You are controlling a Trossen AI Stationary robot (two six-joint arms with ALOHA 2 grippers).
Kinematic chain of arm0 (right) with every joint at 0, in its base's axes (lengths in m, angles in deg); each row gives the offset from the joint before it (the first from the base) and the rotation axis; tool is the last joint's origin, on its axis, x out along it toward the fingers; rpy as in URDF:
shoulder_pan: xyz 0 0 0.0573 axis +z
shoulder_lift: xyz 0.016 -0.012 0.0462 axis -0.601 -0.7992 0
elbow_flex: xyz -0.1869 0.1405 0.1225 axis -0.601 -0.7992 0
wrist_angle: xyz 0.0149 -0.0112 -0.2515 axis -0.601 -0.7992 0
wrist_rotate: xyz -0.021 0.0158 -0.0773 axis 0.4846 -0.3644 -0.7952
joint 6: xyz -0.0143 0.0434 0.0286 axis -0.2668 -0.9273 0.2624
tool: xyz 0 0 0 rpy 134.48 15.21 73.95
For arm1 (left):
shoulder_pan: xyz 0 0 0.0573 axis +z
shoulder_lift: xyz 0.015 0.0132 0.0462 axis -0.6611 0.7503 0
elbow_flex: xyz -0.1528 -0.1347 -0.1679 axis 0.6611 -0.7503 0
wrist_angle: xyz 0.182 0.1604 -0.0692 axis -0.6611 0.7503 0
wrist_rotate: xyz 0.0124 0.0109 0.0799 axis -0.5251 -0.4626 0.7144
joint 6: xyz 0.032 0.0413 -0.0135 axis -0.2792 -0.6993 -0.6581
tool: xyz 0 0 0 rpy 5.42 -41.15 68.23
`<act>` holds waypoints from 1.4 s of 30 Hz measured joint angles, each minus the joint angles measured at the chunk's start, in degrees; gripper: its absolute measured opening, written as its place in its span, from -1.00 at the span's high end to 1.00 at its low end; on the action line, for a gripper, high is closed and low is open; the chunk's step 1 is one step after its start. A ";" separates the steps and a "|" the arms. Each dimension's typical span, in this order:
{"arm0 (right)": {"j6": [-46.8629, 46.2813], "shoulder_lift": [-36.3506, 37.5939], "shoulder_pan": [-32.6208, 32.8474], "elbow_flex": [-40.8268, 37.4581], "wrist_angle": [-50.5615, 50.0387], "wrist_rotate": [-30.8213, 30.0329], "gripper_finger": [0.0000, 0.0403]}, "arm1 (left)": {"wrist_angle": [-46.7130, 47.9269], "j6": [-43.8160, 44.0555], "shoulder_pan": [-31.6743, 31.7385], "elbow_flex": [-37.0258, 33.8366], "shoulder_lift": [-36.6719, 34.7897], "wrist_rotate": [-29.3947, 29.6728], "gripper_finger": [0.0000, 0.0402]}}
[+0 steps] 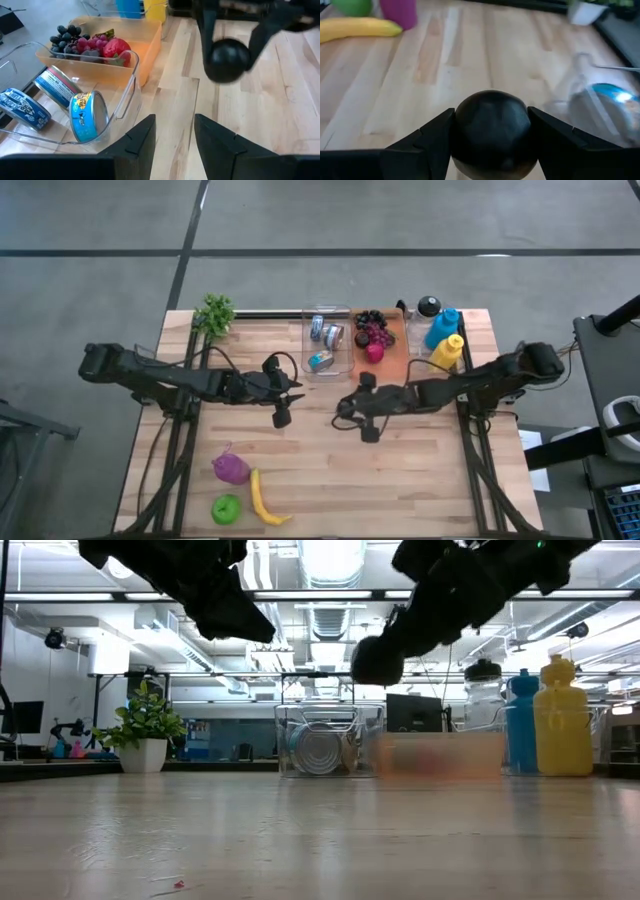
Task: Pick & Place Food Item
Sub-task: Put the black plum into the orange bin
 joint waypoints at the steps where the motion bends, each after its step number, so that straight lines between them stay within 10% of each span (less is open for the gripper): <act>1: -0.29 1.03 0.00 -0.11 -0.73 -1.00 -0.12 | 0.04 0.01 0.00 0.00 -0.01 0.00 0.32; 16: -7.60 13.13 -6.74 -3.82 -7.56 -23.89 -0.12 | 0.70 -1.14 -0.17 0.15 -0.40 0.13 0.32; 28: -18.80 10.26 -24.80 -6.43 -8.77 -17.72 -0.12 | -0.13 -1.51 -0.24 0.26 -0.40 0.13 0.32; 42: -18.92 3.60 -26.55 -6.45 -10.14 -16.30 -0.12 | -0.13 -1.51 -0.24 0.37 -0.40 0.13 0.32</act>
